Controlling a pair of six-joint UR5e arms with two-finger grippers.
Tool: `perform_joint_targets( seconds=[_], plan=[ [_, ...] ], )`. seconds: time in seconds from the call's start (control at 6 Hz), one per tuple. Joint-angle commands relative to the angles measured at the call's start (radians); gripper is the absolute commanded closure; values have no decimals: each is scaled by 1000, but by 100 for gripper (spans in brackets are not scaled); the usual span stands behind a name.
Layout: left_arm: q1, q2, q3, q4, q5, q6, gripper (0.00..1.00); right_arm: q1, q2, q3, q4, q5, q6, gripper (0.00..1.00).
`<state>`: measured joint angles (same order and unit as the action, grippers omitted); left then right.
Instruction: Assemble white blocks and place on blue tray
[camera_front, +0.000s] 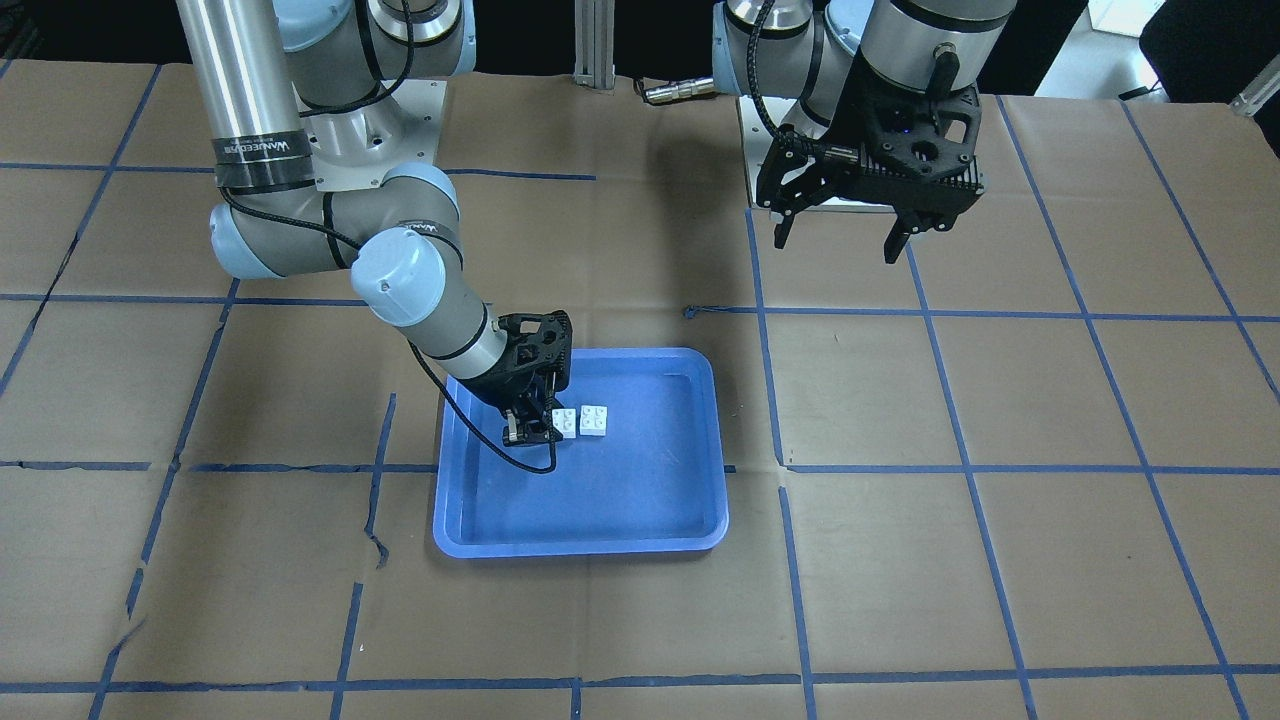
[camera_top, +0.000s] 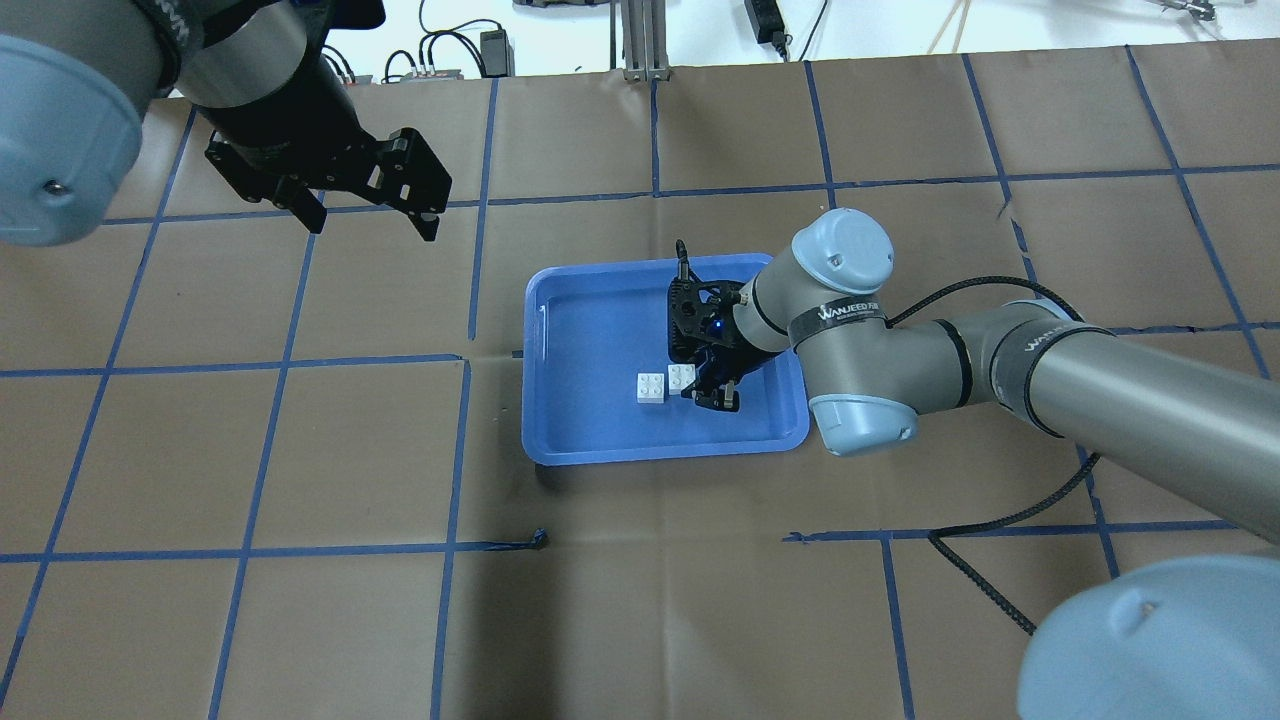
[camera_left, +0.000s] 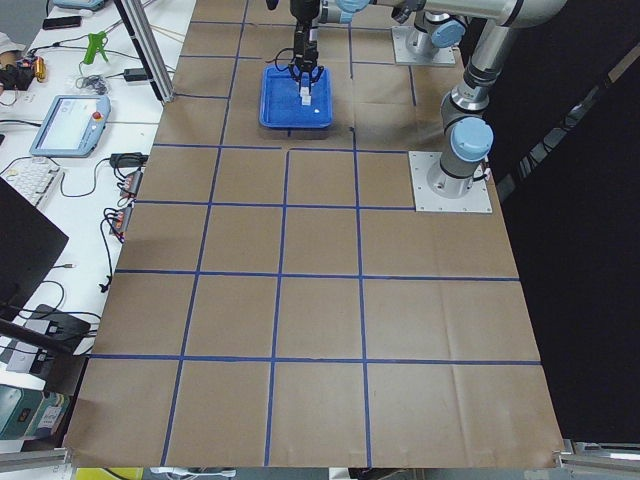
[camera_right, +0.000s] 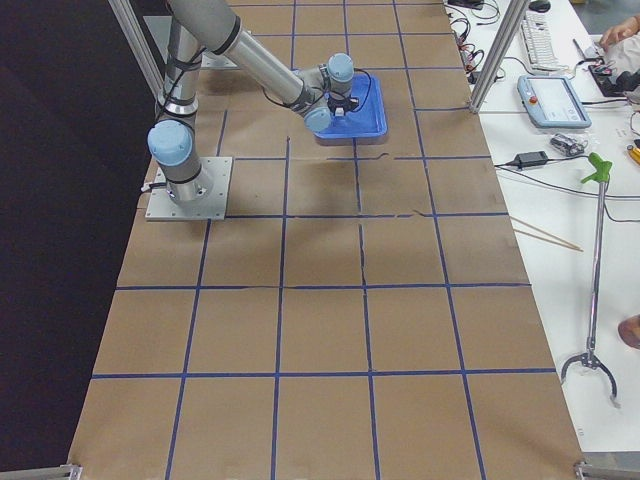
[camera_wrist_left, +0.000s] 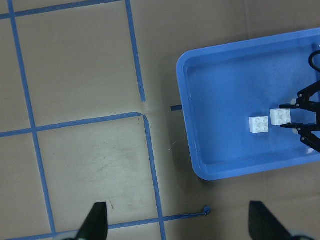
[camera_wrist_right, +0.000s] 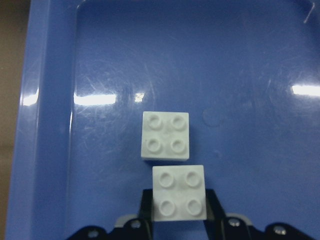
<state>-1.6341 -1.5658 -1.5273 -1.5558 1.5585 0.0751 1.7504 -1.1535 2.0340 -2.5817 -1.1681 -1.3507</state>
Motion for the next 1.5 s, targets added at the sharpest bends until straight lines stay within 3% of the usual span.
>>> perform_joint_targets(
  seconds=[0.0,1.33],
  plan=[
    [0,1,1,0,0,0,1,6,4,0,0,-1,15,68],
    [0,6,-1,-1,2,0,1,23,3,3,0,-2,16,68]
  ],
)
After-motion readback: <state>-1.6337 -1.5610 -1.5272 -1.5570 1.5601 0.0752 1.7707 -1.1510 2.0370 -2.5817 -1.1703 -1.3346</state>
